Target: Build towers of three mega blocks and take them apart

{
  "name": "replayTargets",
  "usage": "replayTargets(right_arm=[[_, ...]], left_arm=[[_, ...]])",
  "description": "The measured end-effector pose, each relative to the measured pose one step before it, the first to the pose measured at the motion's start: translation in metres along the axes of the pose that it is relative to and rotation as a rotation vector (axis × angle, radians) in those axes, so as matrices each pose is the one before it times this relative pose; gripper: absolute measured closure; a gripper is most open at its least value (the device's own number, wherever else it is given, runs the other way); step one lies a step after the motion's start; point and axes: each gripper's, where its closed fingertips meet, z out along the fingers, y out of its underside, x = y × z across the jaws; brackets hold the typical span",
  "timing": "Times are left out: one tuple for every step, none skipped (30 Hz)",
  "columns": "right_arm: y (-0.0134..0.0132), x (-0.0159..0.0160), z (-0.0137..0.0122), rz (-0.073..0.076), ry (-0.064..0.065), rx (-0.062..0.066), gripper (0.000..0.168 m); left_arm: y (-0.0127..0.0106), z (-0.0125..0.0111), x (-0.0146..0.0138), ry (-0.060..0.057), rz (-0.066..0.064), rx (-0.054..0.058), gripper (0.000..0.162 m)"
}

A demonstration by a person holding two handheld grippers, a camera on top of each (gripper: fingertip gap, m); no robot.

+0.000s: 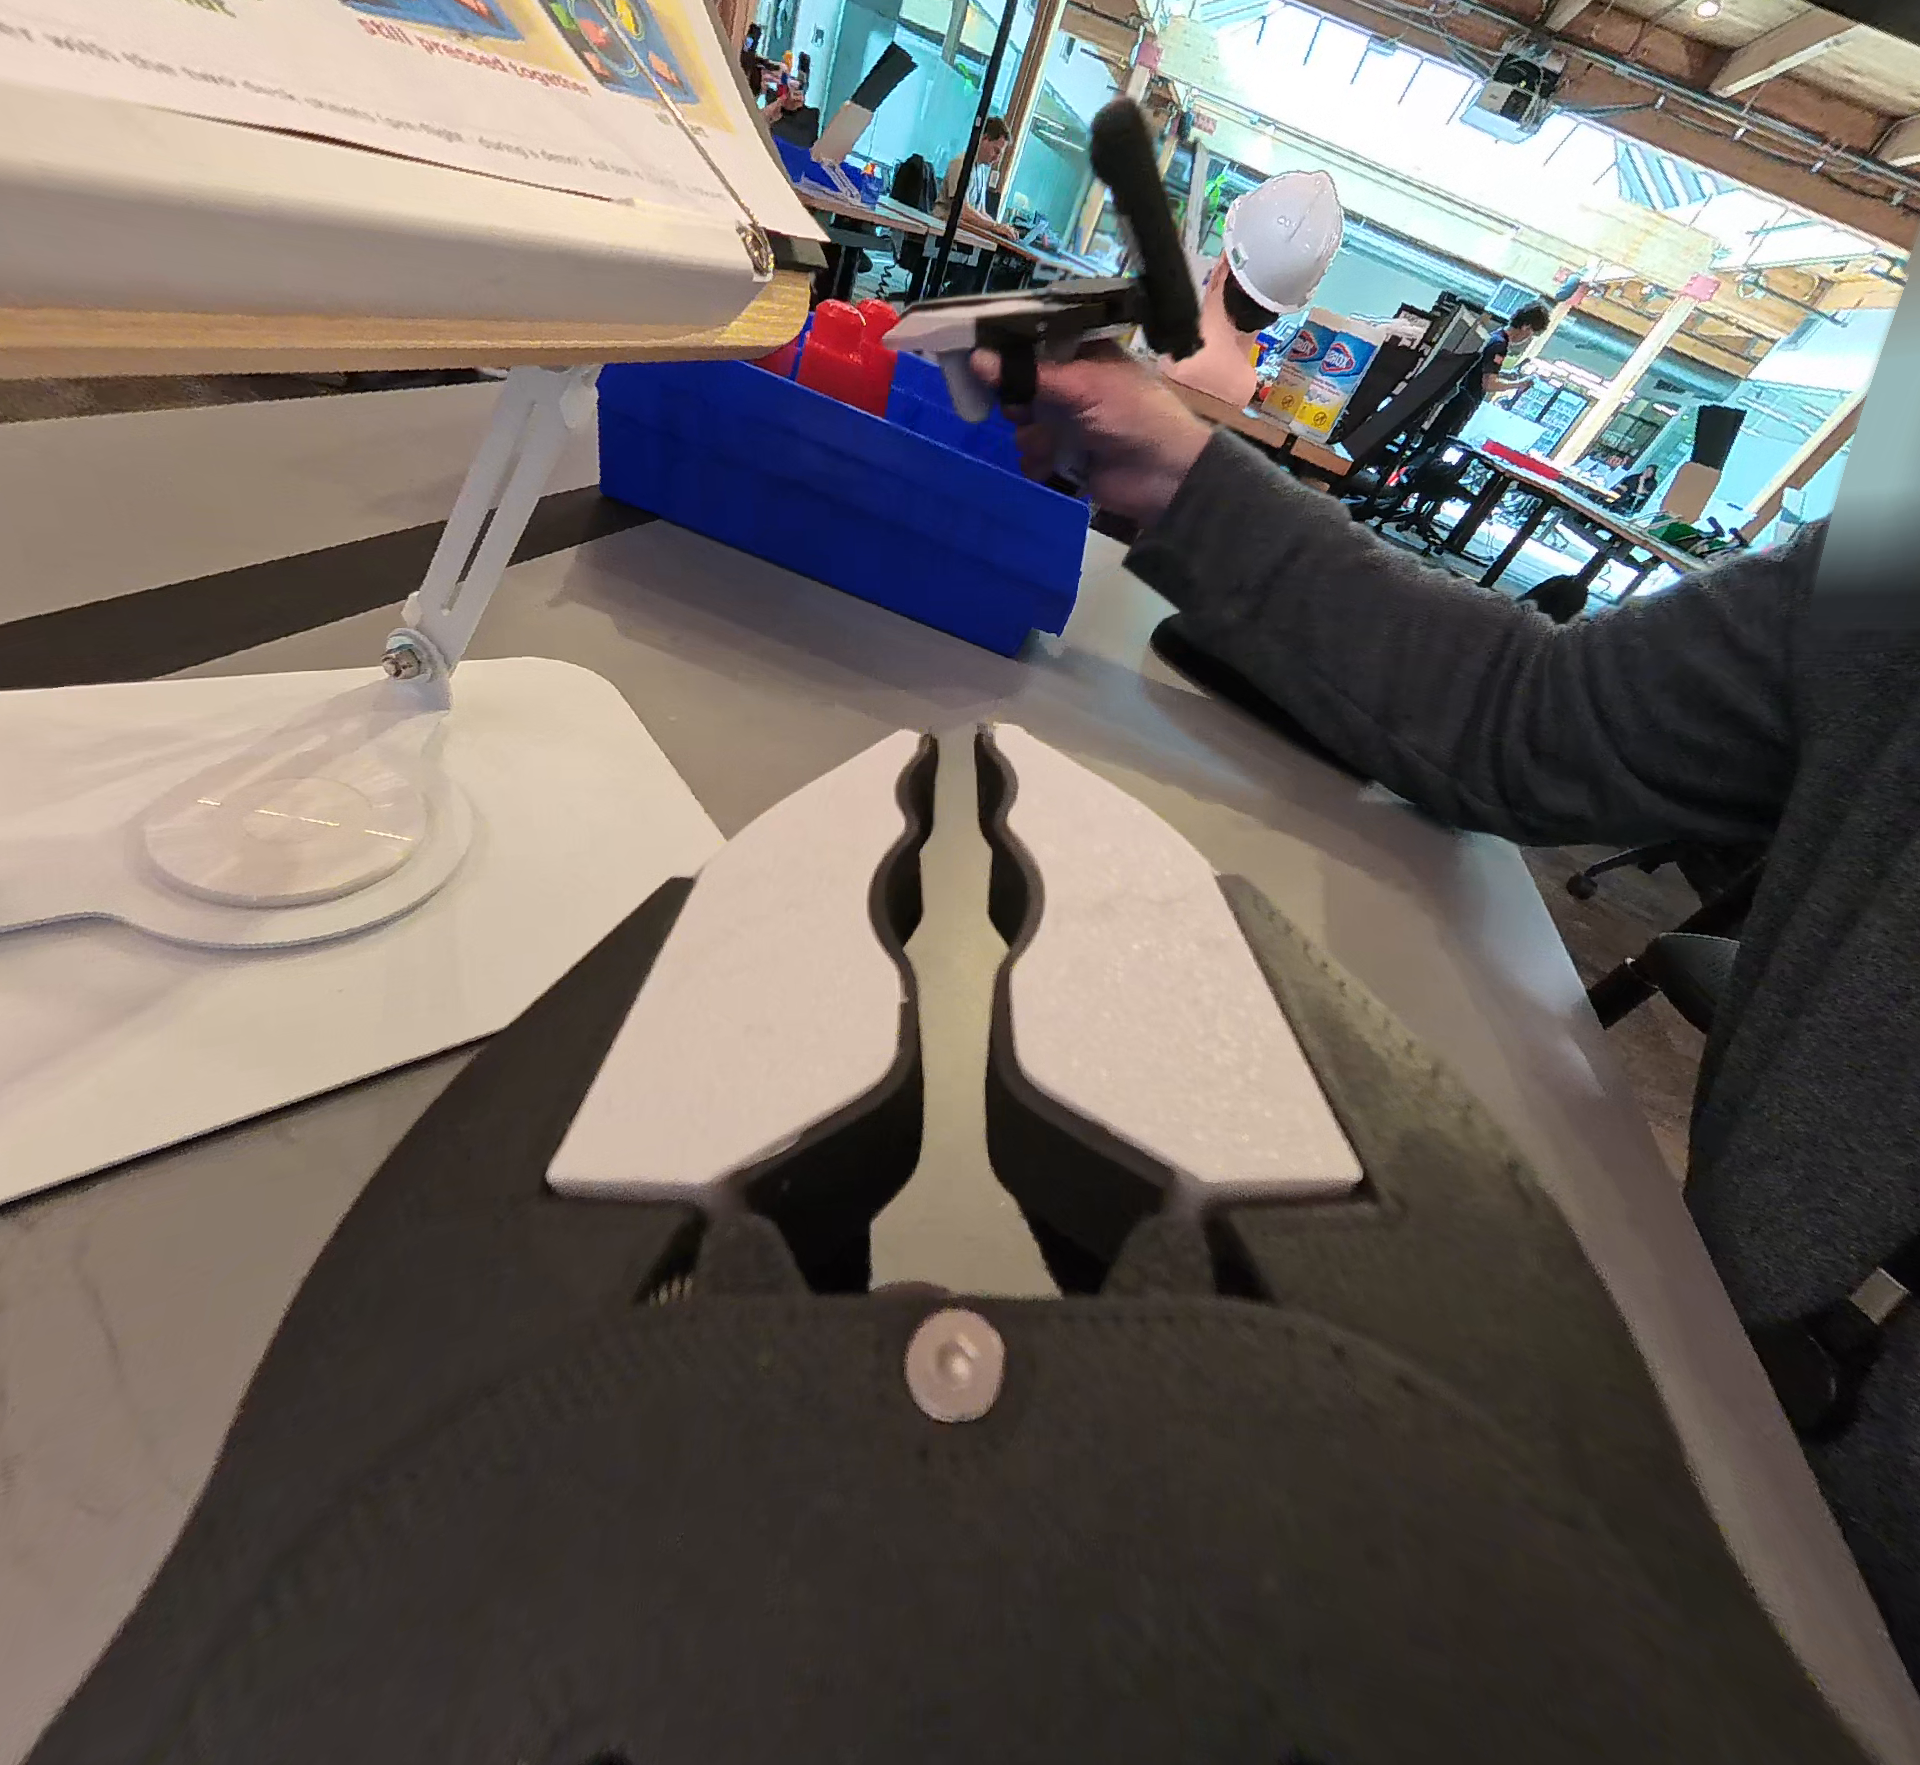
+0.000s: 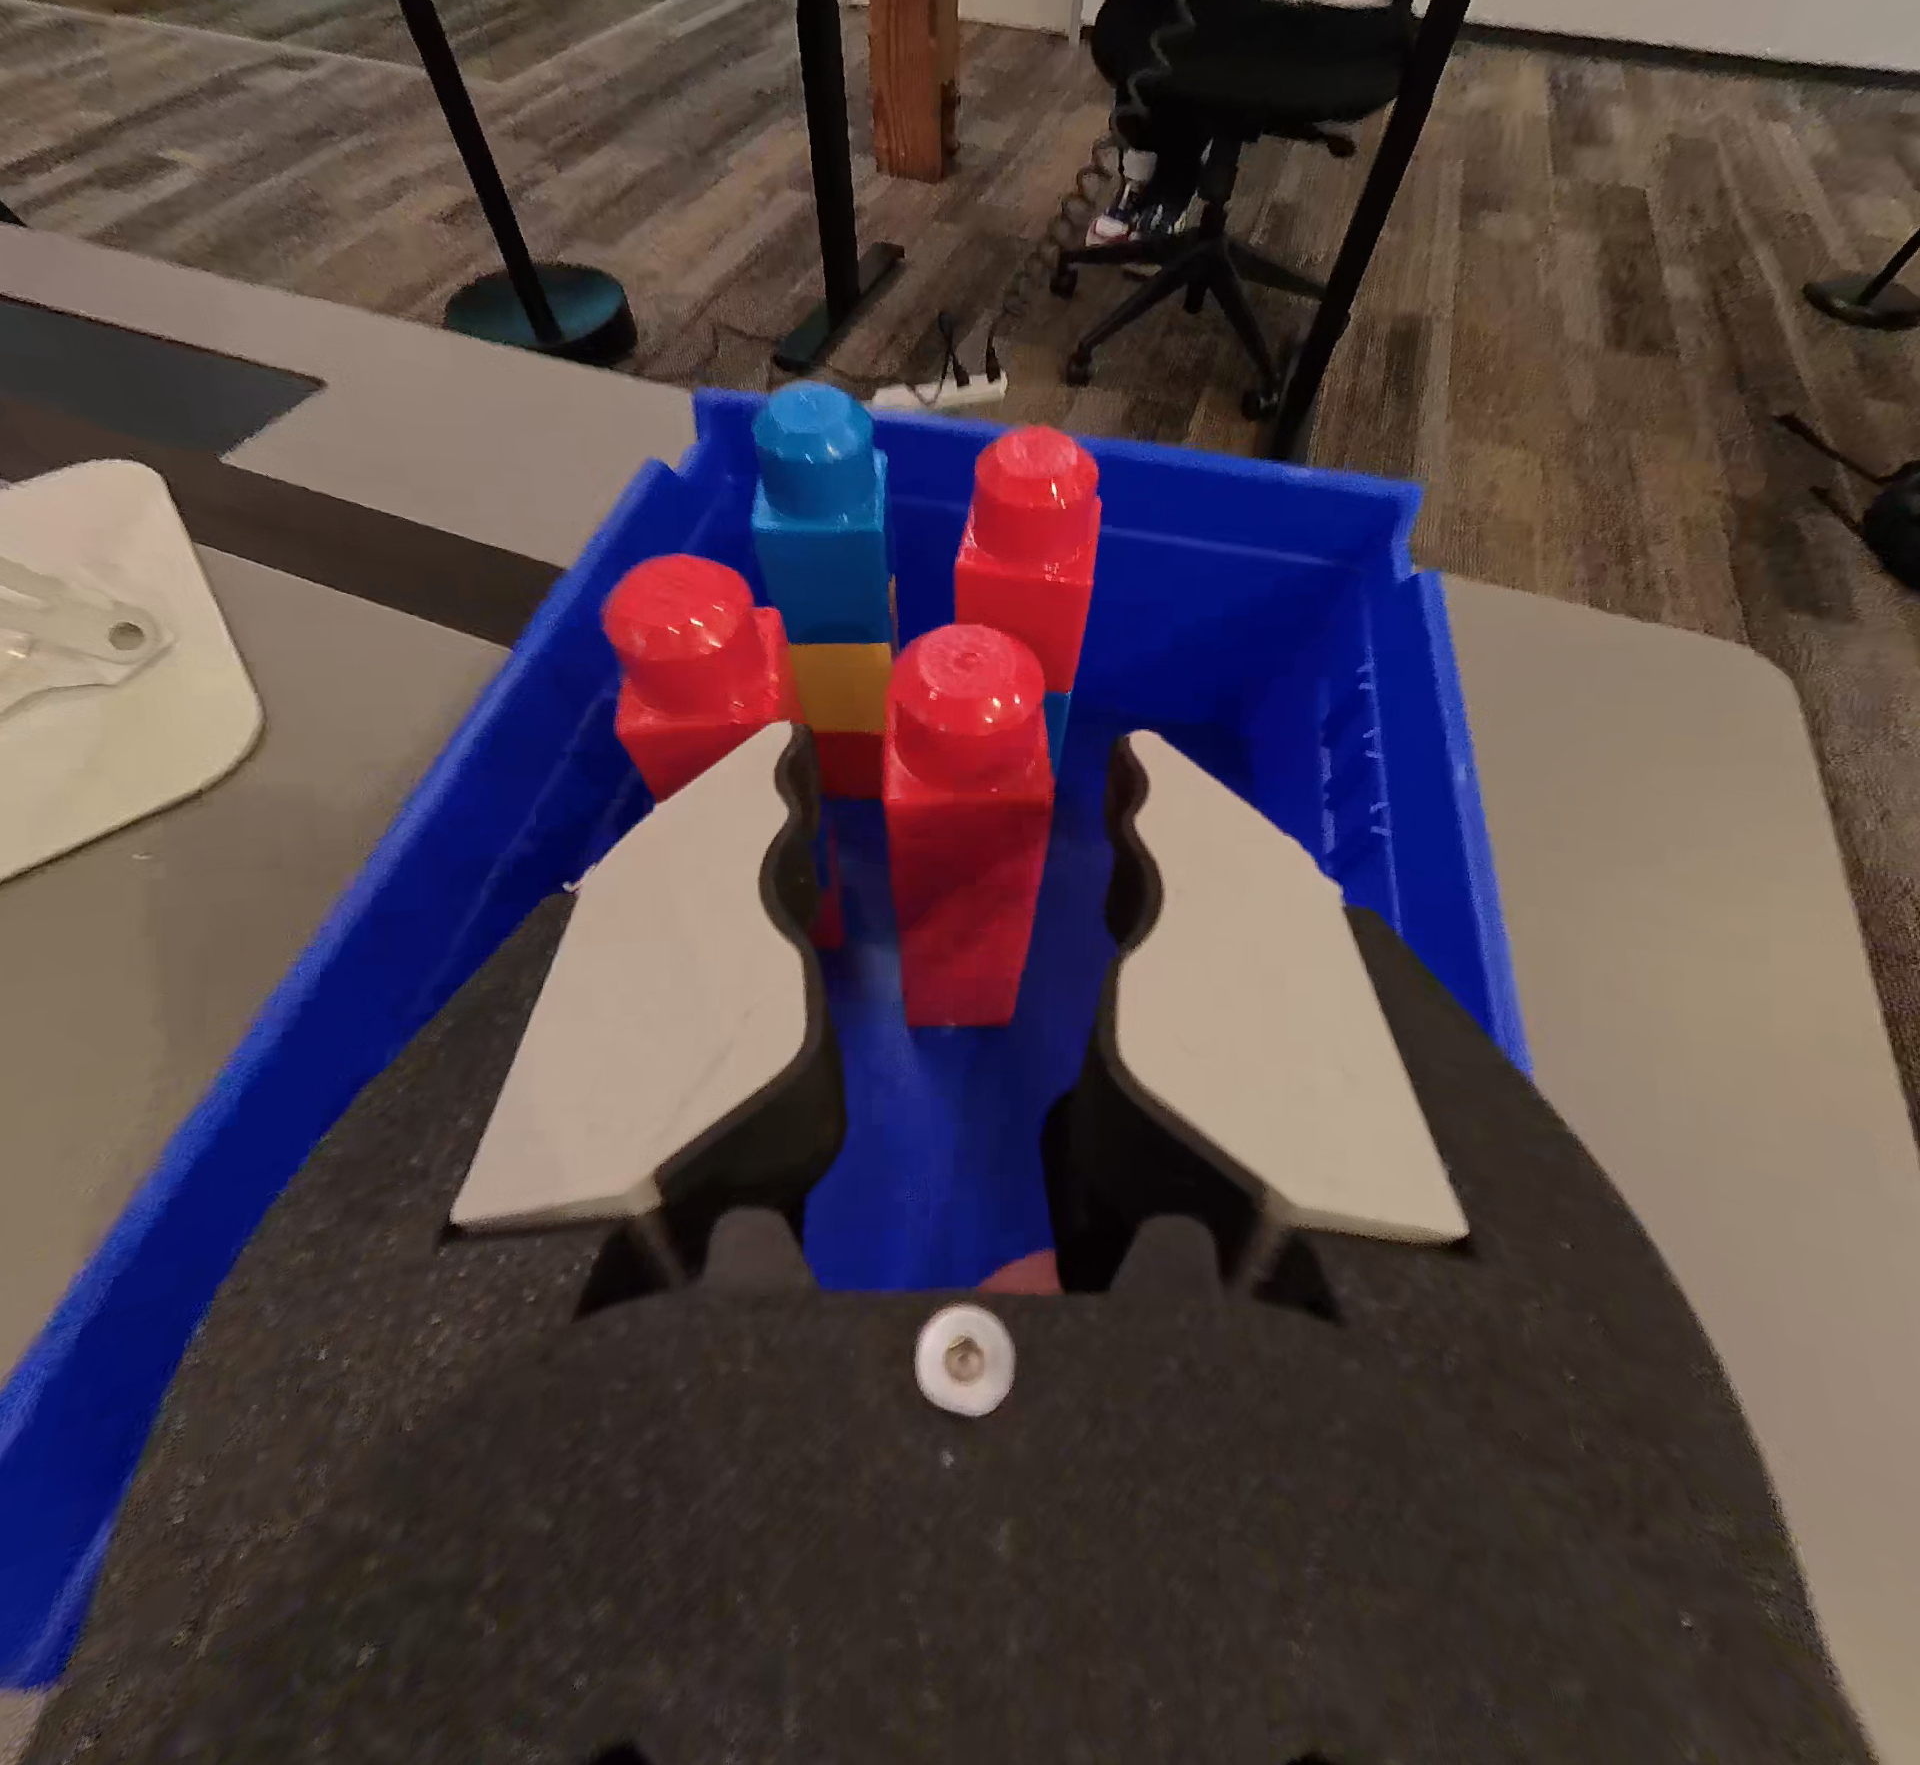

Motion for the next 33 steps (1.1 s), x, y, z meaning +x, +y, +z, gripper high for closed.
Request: replayTargets(right_arm=[[-0.00682, -0.00433, -0.00935, -0.0006, -0.0057, 0.0223, 0.116], [-0.00804, -0.00615, -0.01036, -0.0128, -0.0047, 0.0231, 0.119], [-0.00899, -0.00696, -0.01108, -0.0288, 0.0033, 0.0257, 0.124], [-0.00894, -0.00782, -0.01122, -0.0338, 0.0057, 0.0213, 0.127], [-0.00876, -0.00921, -0.01127, -0.0282, -0.0004, 0.0199, 0.132], [-0.01028, -0.01118, -0.01132, -0.0202, -0.0053, 0.0330, 0.137], [-0.01260, -0.01190, -0.01087, -0.0152, 0.0038, 0.0558, 0.148], [-0.01305, -0.01542, -0.00870, -0.0144, -0.0021, 0.0682, 0.157], [-0.00957, -0.02107, -0.00449, -0.0192, -0.0241, 0.0488, 0.164], [-0.00448, -0.02474, 0.00032, -0.0228, -0.0381, 0.0196, 0.168], [-0.00166, -0.02720, 0.00427, -0.0165, -0.0497, 0.0095, 0.168], [-0.00066, -0.02956, 0.00724, -0.0019, -0.0654, 0.0161, 0.168], [0.00213, -0.02874, 0.01049, 0.0146, -0.0637, 0.0092, 0.168], [0.00531, -0.02786, 0.01369, 0.0198, -0.0673, -0.0022, 0.168], [0.00744, -0.02540, 0.01571, 0.0117, -0.0605, -0.0084, 0.168], [0.00836, -0.02251, 0.01732, -0.0004, -0.0513, -0.0110, 0.168], [0.00836, -0.01872, 0.01803, -0.0041, -0.0427, -0.0099, 0.168], [0.00728, -0.01498, 0.01798, 0.0114, -0.0384, -0.0035, 0.168], [0.00553, -0.01272, 0.01743, 0.0293, -0.0424, 0.0042, 0.168], [0.00507, -0.00976, 0.01663, 0.0348, -0.0370, 0.0011, 0.166], [0.00556, -0.00704, 0.01580, 0.0096, -0.0251, -0.0108, 0.165], [0.00516, -0.00549, 0.01469, -0.0230, -0.0121, -0.0168, 0.164], [0.00332, -0.00412, 0.01282, -0.0225, -0.0058, -0.0060, 0.164], [0.00188, -0.00362, 0.01095, 0.0013, -0.0133, 0.0039, 0.165], [0.00320, -0.00300, 0.00956, 0.0035, -0.0167, -0.0086, 0.164], [0.00318, -0.00257, 0.00708, -0.0220, -0.0059, -0.0140, 0.164], [0.00160, -0.00360, 0.00396, -0.0323, -0.0040, -0.0060, 0.164], [0.00134, -0.00471, 0.00142, -0.0273, -0.0108, -0.0043, 0.164], [-0.00022, -0.00400, -0.00054, -0.0282, -0.0071, 0.0043, 0.164], [-0.00051, -0.00243, -0.00100, -0.0205, -0.0024, 0.0061, 0.164], [0.00057, -0.00146, -0.00031, -0.0108, -0.0026, -0.0019, 0.164], [0.00008, -0.00069, -0.00002, -0.0029, -0.0033, 0.0004, 0.163], [-0.00035, -0.00042, -0.00019, 0.0002, -0.0045, 0.0028, 0.163]], left_arm=[[0.00017, 0.00006, 0.00012, -0.0046, 0.0073, -0.0040, 0.155], [0.00027, 0.00013, 0.00023, -0.0044, 0.0081, -0.0053, 0.155], [0.00025, 0.00016, 0.00044, -0.0031, 0.0081, -0.0060, 0.157], [0.00015, 0.00027, 0.00015, -0.0061, 0.0076, -0.0044, 0.157], [0.00004, 0.00021, 0.00012, -0.0060, 0.0080, -0.0036, 0.159], [-0.00037, 0.00012, 0.00054, -0.0041, 0.0085, -0.0015, 0.160], [-0.00075, -0.00010, 0.00061, -0.0050, 0.0088, 0.0004, 0.162], [-0.00108, -0.00011, -0.00022, -0.0093, 0.0060, 0.0010, 0.162], [-0.00097, -0.00007, -0.00096, -0.0134, 0.0028, 0.0007, 0.162], [-0.00056, 0.00008, -0.00055, -0.0100, 0.0011, -0.0004, 0.162], [-0.00082, 0.00012, 0.00029, -0.0053, 0.0031, 0.0024, 0.162], [-0.00099, 0.00023, -0.00013, -0.0074, 0.0041, 0.0052, 0.162], [-0.00062, 0.00047, -0.00041, -0.0078, 0.0024, 0.0046, 0.162], [0.00018, 0.00076, -0.00121, -0.0104, 0.0020, 0.0027, 0.162], [0.00104, 0.00107, -0.00167, -0.0110, 0.0000, -0.0006, 0.162], [0.00167, 0.00149, -0.00154, -0.0098, 0.0013, -0.0034, 0.162], [0.00220, 0.00164, -0.00146, -0.0092, 0.0030, -0.0095, 0.162], [0.00132, 0.00130, -0.00110, -0.0103, 0.0061, -0.0058, 0.162], [-0.00013, 0.00084, -0.00073, -0.0103, 0.0069, 0.0040, 0.162], [-0.00033, 0.00027, -0.00133, -0.0146, 0.0069, 0.0010, 0.162], [0.00003, -0.00081, -0.00335, -0.0292, 0.0150, -0.0064, 0.162], [-0.00005, -0.00197, -0.00420, -0.0342, 0.0230, -0.0077, 0.161], [-0.00025, -0.00234, -0.00315, -0.0238, 0.0223, -0.0078, 0.161], [-0.00108, -0.00256, -0.00290, -0.0193, 0.0157, -0.0022, 0.161], [-0.00243, -0.00247, -0.00292, -0.0167, 0.0042, 0.0081, 0.160], [-0.00327, -0.00231, -0.00181, -0.0082, -0.0048, 0.0168, 0.159], [-0.00285, -0.00227, -0.00089, -0.0016, -0.0066, 0.0161, 0.157], [-0.00283, -0.00246, -0.00095, -0.0056, 0.0018, 0.0151, 0.156], [-0.00227, -0.00259, -0.00220, -0.0140, 0.0055, 0.0095, 0.156], [-0.00184, -0.00288, -0.00319, -0.0203, 0.0062, 0.0050, 0.155], [-0.00245, -0.00334, -0.00271, -0.0155, 0.0085, 0.0071, 0.155], [-0.00335, -0.00391, -0.00218, -0.0101, 0.0060, 0.0112, 0.155], [-0.00410, -0.00500, -0.00401, -0.0210, 0.0106, 0.0119, 0.154]])
